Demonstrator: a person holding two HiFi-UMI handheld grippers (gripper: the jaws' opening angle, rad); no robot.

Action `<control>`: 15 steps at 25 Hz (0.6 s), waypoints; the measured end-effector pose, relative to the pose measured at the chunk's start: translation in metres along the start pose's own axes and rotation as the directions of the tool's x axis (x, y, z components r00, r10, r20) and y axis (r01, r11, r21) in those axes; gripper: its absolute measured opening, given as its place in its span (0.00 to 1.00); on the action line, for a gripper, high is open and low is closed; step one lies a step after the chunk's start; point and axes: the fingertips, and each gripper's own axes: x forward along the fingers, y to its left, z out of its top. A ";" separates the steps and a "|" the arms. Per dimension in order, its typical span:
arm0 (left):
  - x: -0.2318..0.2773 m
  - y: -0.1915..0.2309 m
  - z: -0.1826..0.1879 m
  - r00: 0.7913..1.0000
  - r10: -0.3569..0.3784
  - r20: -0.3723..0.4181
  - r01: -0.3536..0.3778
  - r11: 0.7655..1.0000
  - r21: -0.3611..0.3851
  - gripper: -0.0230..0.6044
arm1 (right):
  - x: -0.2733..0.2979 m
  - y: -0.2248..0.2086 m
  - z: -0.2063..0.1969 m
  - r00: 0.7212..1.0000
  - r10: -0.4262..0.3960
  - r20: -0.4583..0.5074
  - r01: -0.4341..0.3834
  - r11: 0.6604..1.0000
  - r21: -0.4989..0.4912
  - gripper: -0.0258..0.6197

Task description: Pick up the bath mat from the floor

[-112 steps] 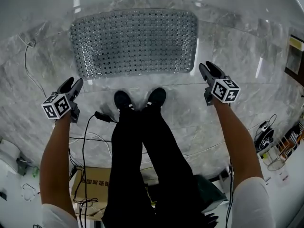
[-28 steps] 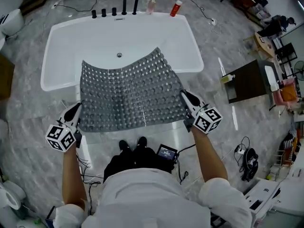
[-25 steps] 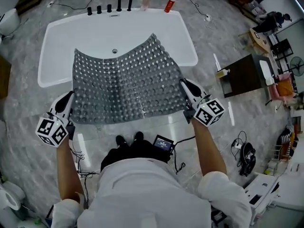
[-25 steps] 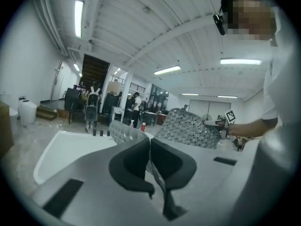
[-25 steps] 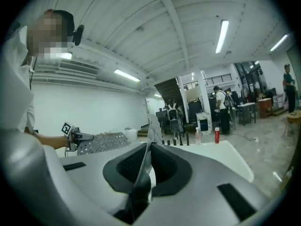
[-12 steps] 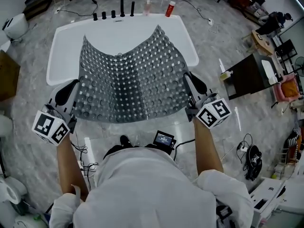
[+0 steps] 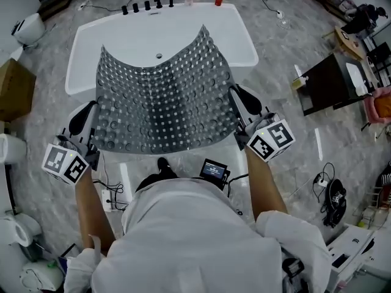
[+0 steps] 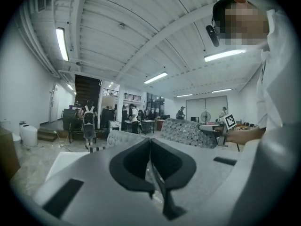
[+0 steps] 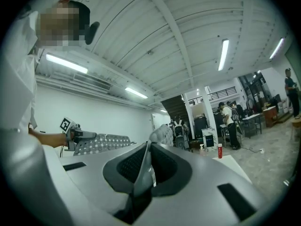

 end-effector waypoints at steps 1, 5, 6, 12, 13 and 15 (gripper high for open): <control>-0.004 -0.008 0.000 1.000 0.009 0.003 -0.009 1.000 -0.001 0.05 | -0.007 0.001 -0.001 1.000 0.007 0.004 -0.007 1.000 0.005 0.11; -0.022 -0.035 -0.005 0.999 0.038 0.001 -0.038 0.999 -0.021 0.05 | -0.034 0.010 -0.011 1.000 0.022 0.015 -0.022 1.000 0.016 0.11; -0.026 -0.041 -0.007 0.999 0.045 -0.002 -0.045 0.999 -0.022 0.05 | -0.041 0.011 -0.014 1.000 0.019 0.017 -0.019 1.000 0.020 0.10; -0.057 -0.075 -0.018 0.996 0.083 -0.017 -0.084 0.996 -0.029 0.05 | -0.080 0.023 -0.034 1.000 0.016 0.025 -0.018 0.999 0.047 0.11; -0.063 -0.080 -0.020 0.996 0.089 -0.024 -0.089 0.996 -0.028 0.05 | -0.086 0.026 -0.038 1.000 0.020 0.023 -0.021 0.998 0.052 0.11; -0.075 -0.088 -0.027 0.995 0.094 -0.041 -0.095 0.995 -0.028 0.05 | -0.096 0.036 -0.045 1.000 0.021 0.022 -0.022 0.998 0.056 0.10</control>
